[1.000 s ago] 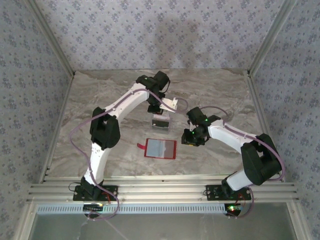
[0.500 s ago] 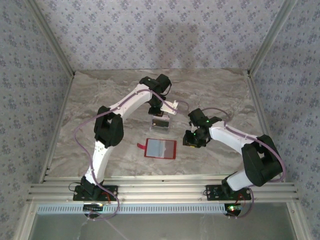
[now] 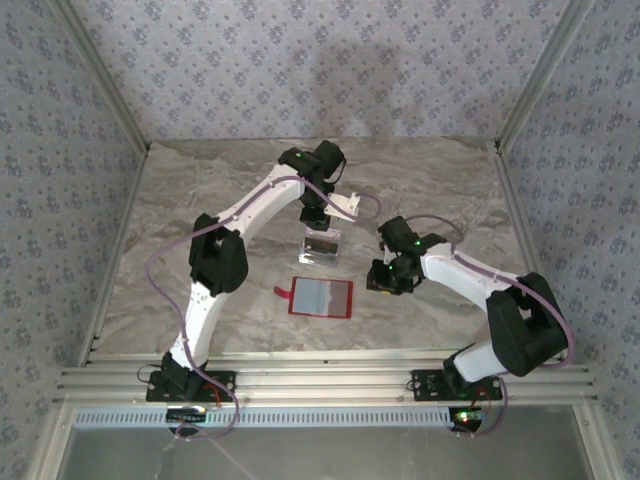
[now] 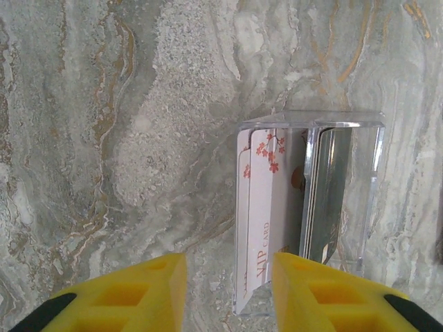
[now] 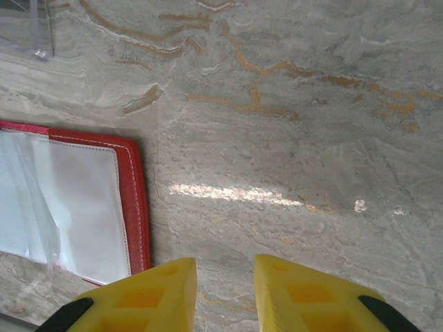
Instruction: Take the credit cards out of the card holder
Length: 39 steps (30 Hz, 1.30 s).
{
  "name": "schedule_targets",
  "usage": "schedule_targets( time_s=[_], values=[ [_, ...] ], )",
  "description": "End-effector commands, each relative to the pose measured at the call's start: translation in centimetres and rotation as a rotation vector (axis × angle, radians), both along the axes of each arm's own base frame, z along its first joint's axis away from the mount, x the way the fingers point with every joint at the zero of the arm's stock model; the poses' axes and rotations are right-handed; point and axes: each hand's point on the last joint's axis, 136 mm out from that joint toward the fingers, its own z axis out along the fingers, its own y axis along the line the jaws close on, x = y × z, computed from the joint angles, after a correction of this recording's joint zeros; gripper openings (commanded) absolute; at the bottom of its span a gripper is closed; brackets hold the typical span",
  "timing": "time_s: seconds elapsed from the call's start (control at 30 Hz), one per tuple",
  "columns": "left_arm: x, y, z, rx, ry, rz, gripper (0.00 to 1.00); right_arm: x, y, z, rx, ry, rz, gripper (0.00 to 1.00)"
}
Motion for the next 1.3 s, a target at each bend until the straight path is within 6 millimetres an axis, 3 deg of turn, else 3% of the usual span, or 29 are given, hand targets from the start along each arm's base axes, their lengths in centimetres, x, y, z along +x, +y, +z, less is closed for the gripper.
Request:
schedule_targets(
  time_s=[0.0, 0.03, 0.1, 0.2, 0.3, 0.33, 0.47, 0.53, 0.67, 0.77, 0.93, 1.07, 1.27],
  values=[
    [-0.4, -0.2, 4.5, -0.111, -0.045, 0.038, 0.47, 0.3, -0.8, 0.5, -0.019, -0.023, -0.003, 0.3],
    [-0.2, -0.2, 4.8, -0.14, -0.051, 0.063, 0.71, 0.6, -1.3, 0.5, -0.038, -0.035, -0.003, 0.31],
    [0.0, 0.3, 5.1, -0.189, -0.064, 0.111, 0.99, 1.3, -2.1, 0.8, -0.077, -0.062, 0.002, 0.39],
    [0.1, 1.3, 5.1, -0.251, -0.09, 0.184, 0.99, 2.8, -3.5, 1.5, -0.14, -0.117, 0.008, 0.59],
    [0.3, 2.8, 5.2, -0.312, -0.117, 0.28, 0.99, 4.6, -4.9, 2.4, -0.178, -0.171, -0.001, 0.97],
    [0.5, 3.5, 5.1, -0.331, -0.118, 0.33, 0.99, 5.2, -5.3, 2.7, -0.184, -0.188, 0.005, 1.0],
    [2.1, 6.6, 5.6, -0.443, -0.154, 0.567, 0.99, 7.9, -6.9, 4.2, -0.217, -0.281, 0.0, 1.0],
    [3.0, 9.1, 5.4, -0.504, -0.187, 0.729, 1.0, 9.7, -8.5, 5.1, -0.28, -0.354, -0.019, 1.0],
    [4.6, 15.9, 5.0, -0.611, -0.292, 1.062, 1.0, 12.6, -11.4, 6.4, -0.416, -0.517, -0.023, 0.99],
    [4.5, 21.7, 3.9, -0.656, -0.377, 1.269, 0.99, 14.7, -13.1, 7.0, -0.463, -0.655, -0.011, 1.0],
    [3.2, 28.3, 2.8, -0.757, -0.548, 1.449, 0.99, 16.6, -15.6, 6.8, -0.522, -0.847, -0.038, 1.0],
    [2.4, 30.5, 2.1, -0.907, -0.591, 1.481, 0.99, 16.9, -17.7, 5.5, -0.504, -0.975, -0.102, 1.0],
    [2.2, 31.1, 3.1, -1.06, -0.584, 1.392, 1.0, 16.4, -19.0, 3.9, -0.421, -1.013, -0.167, 1.0]
  ],
)
